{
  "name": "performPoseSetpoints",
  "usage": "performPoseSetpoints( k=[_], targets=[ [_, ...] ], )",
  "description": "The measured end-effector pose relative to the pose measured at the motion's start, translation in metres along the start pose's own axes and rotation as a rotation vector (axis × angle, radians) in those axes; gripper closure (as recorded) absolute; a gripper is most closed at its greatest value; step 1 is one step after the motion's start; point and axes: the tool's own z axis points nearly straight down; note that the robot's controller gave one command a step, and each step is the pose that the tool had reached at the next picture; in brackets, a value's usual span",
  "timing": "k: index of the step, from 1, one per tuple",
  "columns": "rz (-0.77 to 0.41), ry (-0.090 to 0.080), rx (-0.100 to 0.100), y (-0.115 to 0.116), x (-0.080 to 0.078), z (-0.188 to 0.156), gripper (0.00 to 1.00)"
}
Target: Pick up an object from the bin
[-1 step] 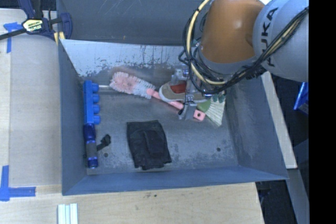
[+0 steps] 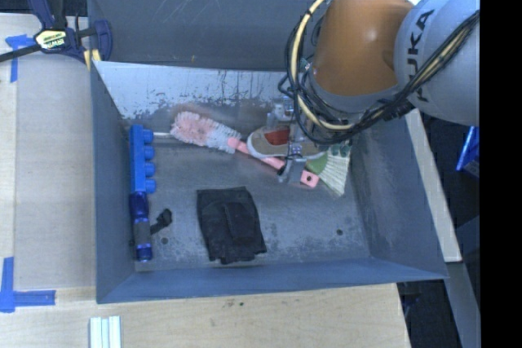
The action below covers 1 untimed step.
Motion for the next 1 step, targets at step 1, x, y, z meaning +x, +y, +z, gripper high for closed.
performPoseSetpoints(
  k=[1],
  targets=[
    [0.085,-0.007,-0.002,0.0659,-0.0202,0.121,0.0]
  ],
)
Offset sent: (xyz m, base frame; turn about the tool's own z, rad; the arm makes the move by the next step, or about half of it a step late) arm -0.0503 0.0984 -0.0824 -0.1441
